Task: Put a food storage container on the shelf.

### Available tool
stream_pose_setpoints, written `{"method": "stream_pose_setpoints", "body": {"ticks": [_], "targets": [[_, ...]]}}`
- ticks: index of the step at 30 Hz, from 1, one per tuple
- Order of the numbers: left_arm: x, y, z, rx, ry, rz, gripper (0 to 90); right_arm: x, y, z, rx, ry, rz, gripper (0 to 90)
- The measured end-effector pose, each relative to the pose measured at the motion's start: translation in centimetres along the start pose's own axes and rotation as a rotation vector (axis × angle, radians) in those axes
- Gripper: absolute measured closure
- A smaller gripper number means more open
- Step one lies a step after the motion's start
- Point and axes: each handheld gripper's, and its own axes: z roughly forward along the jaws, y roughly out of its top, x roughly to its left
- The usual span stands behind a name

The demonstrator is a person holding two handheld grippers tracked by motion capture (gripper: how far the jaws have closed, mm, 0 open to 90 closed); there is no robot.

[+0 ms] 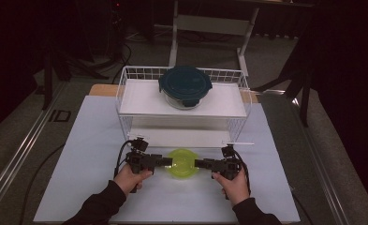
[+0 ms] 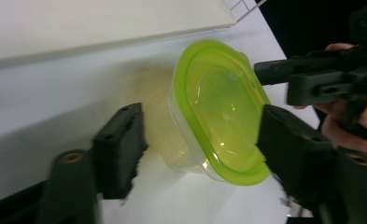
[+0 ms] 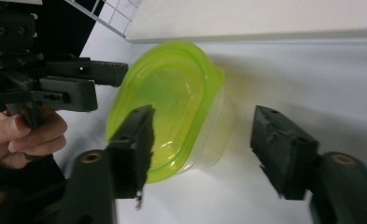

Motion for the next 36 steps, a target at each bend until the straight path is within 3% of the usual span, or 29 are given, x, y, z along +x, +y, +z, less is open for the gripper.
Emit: {"method": "stream_pose_setpoints", "body": {"ticks": [4, 7, 9, 12, 17, 19, 22, 24, 28, 36], "targets": [[0.3, -0.2, 0.2, 0.024, -0.017, -0.026, 51.2, -0.3, 0.0, 0.6, 0.034, 0.001, 0.045, 54.5], [0.4, -0.4, 0.4, 0.041, -0.022, -0.023, 60.8, -0.5, -0.1, 0.9, 0.056, 0.007, 0.084, 61.3], [0.4, -0.4, 0.4, 0.037, -0.033, -0.024, 65.9, -0.5, -0.1, 1.0, 0.058, 0.013, 0.089, 65.0], [0.2, -0.5, 0.3, 0.026, -0.017, -0.021, 71.0, 0.1, -0.1, 0.9, 0.058, 0.012, 0.077, 73.3], [-0.4, -0.7, 0.3, 0.061, -0.023, 0.0, 74.4, 0.6, -0.3, 0.8, 0.061, 0.002, 0.075, 77.4], [-0.8, -0.8, 0.3, 0.075, -0.005, 0.008, 75.0, 0.8, -0.4, 0.7, 0.06, 0.007, 0.071, 78.7], [-1.0, -0.9, 0.1, 0.072, 0.011, -0.008, 77.9, 1.3, -0.6, 0.6, 0.056, -0.012, 0.045, 80.0], [-1.3, -0.8, 0.0, 0.072, 0.027, 0.004, 80.0, 1.6, -0.6, 0.5, 0.06, -0.023, 0.026, 80.6], [-1.7, -0.8, -0.4, 0.073, 0.026, -0.006, 80.4, 2.0, -0.7, 0.3, 0.056, -0.032, 0.001, 80.7], [-3.7, -0.4, -2.1, 0.003, 0.023, 0.028, 80.5, 3.6, 0.0, -1.3, 0.015, -0.023, -0.052, 80.7]]}}
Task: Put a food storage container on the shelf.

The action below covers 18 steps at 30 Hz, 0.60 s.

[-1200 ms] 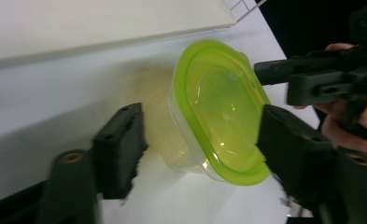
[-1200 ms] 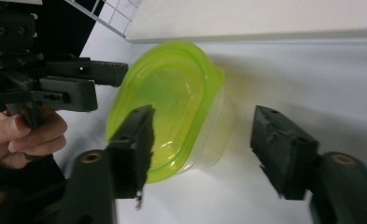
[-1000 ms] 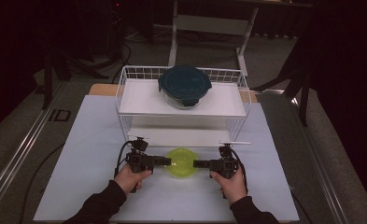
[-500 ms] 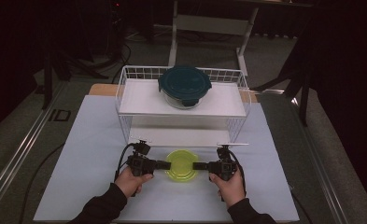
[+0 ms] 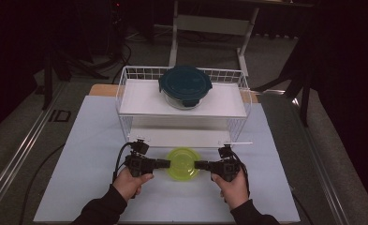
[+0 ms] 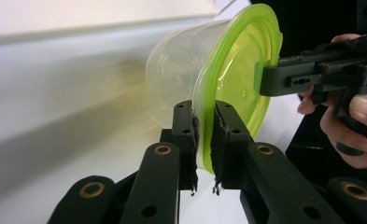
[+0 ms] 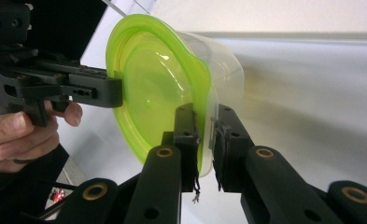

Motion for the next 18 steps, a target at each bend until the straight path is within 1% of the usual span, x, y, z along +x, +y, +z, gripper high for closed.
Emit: {"method": "stream_pose_setpoints", "body": {"ticks": [4, 5, 7, 8, 9, 11, 14, 18], "targets": [[-1.2, 0.3, -1.1, -0.03, -0.003, 0.007, 80.7, 0.9, 0.4, -1.0, -0.016, 0.01, -0.018, 80.7], [-1.5, 0.4, -1.3, -0.036, -0.001, 0.017, 80.7, 1.1, 0.4, -1.3, -0.022, 0.012, -0.023, 80.7], [-2.1, 0.7, -1.9, -0.049, -0.008, 0.023, 80.9, 1.6, 0.6, -1.9, -0.032, 0.017, -0.03, 80.7], [-2.5, 0.8, -2.2, -0.055, -0.004, 0.031, 80.9, 1.9, 0.7, -2.1, -0.037, 0.021, -0.032, 80.7], [-2.8, 0.9, -2.5, -0.062, -0.001, 0.044, 81.0, 2.2, 0.9, -2.4, -0.041, 0.019, -0.037, 80.7], [-3.4, 1.2, -3.1, -0.078, -0.01, 0.057, 81.0, 2.8, 1.1, -3.0, -0.051, 0.019, -0.05, 80.7], [-4.1, 1.7, -3.8, -0.101, -0.007, 0.076, 81.0, 3.6, 1.7, -3.8, -0.069, 0.02, -0.072, 80.7], [-5.2, 2.6, -5.1, -0.123, -0.008, 0.091, 81.0, 4.7, 2.7, -4.9, -0.089, 0.028, -0.087, 80.7]]}}
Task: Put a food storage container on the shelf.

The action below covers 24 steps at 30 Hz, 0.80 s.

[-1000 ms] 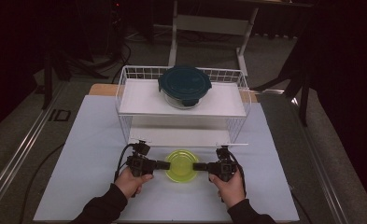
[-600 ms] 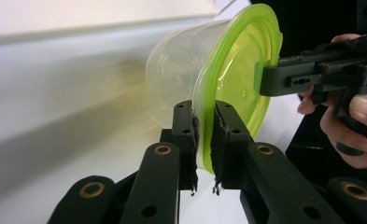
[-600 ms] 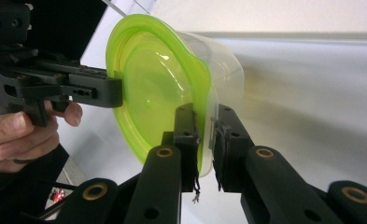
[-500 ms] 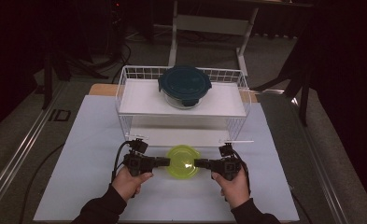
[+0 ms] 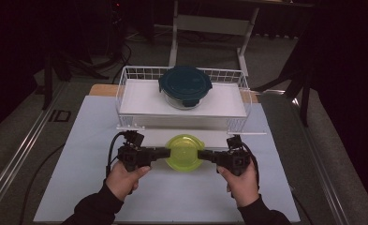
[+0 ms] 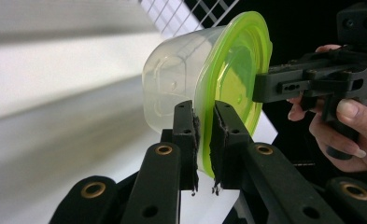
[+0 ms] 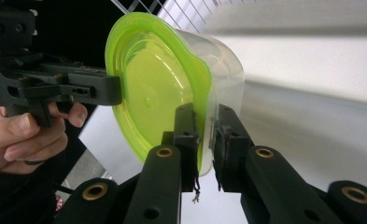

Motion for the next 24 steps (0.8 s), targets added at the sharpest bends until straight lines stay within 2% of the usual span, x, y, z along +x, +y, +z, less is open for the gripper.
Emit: {"method": "stream_pose_setpoints", "body": {"ticks": [2, 3, 14, 19, 24], "targets": [[-0.3, 0.4, -0.4, -0.01, -0.002, 0.002, 81.0, 0.3, 0.3, -0.2, -0.005, 0.0, -0.008, 80.7], [-0.8, 1.0, -0.9, -0.022, -0.003, 0.008, 81.0, 0.9, 1.1, -0.8, -0.021, 0.006, -0.018, 80.7], [-3.1, 5.6, -3.7, -0.094, -0.02, 0.02, 81.0, 4.1, 5.7, -3.5, -0.08, -0.004, -0.081, 80.8], [-3.8, 8.0, -4.6, -0.122, -0.014, 0.037, 81.1, 5.0, 8.2, -4.3, -0.107, 0.005, -0.084, 80.7], [-3.6, 10.1, -4.8, -0.13, -0.014, 0.022, 81.1, 5.5, 10.5, -4.6, -0.122, -0.009, -0.094, 80.8]]}}
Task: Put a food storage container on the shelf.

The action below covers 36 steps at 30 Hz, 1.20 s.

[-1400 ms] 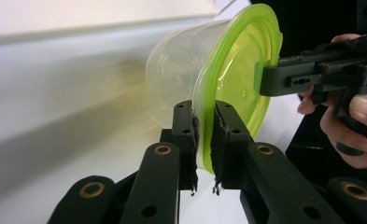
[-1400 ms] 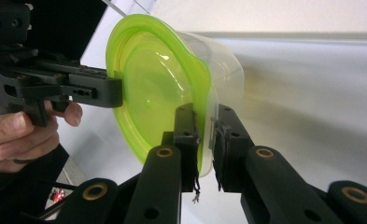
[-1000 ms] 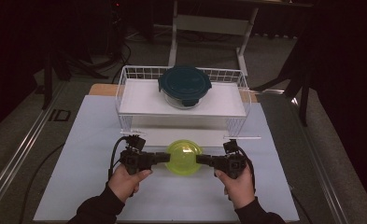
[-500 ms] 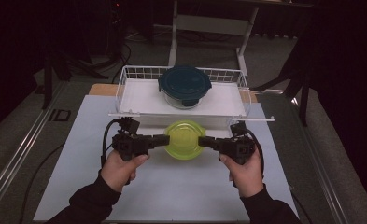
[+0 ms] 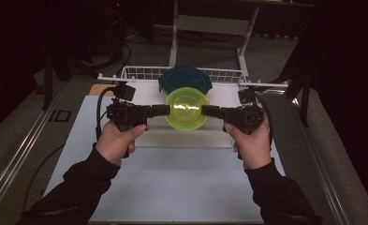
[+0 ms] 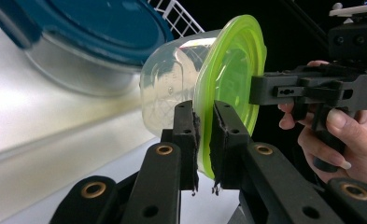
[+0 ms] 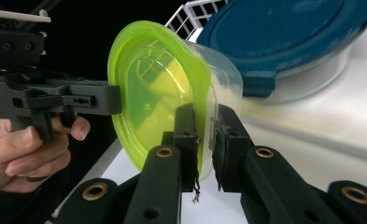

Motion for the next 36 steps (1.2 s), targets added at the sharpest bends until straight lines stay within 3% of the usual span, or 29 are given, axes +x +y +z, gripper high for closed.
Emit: {"method": "stream_pose_setpoints", "body": {"ticks": [13, 23, 26, 32, 36], "targets": [[0.6, 3.8, 1.1, -0.021, 0.037, -0.009, 81.1, -1.0, 3.9, 1.1, -0.01, -0.046, 0.03, 80.4], [2.4, 5.9, 2.4, -0.017, 0.03, -0.063, 80.7, -2.1, 6.4, 2.1, -0.005, -0.079, 0.068, 80.3], [3.0, 6.2, 2.5, -0.027, 0.01, -0.088, 80.4, -2.8, 6.7, 2.4, 0.006, -0.037, 0.126, 80.5], [2.9, 6.4, 3.1, -0.056, 0.046, -0.031, 72.9, -2.8, 7.4, 2.7, 0.005, -0.054, 0.128, 79.0], [3.2, 6.3, 3.8, -0.064, 0.051, -0.009, 67.3, -3.2, 7.8, 3.0, -0.001, -0.094, 0.121, 72.9]]}}
